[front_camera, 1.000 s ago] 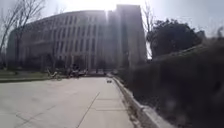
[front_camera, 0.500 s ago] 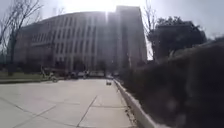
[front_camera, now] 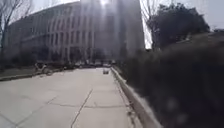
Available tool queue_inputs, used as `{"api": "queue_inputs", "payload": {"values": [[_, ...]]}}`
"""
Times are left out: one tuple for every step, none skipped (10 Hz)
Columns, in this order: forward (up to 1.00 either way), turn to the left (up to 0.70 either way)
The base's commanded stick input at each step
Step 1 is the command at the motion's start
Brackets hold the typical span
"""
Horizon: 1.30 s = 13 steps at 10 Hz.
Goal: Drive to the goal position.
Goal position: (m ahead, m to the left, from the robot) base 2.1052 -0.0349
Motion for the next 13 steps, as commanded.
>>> {"api": "queue_inputs", "payload": {"values": [[1.0, 0.01], [1.0, 0.05], [1.0, 0.08], [1.0, 0.09], [1.0, 0.04], [1.0, 0.0], [1.0, 0.0], [1.0, 0.0], [1.0, 0.0], [1.0, 0.0], [1.0, 0.02], [1.0, 0.05], [1.0, 0.08]]}}
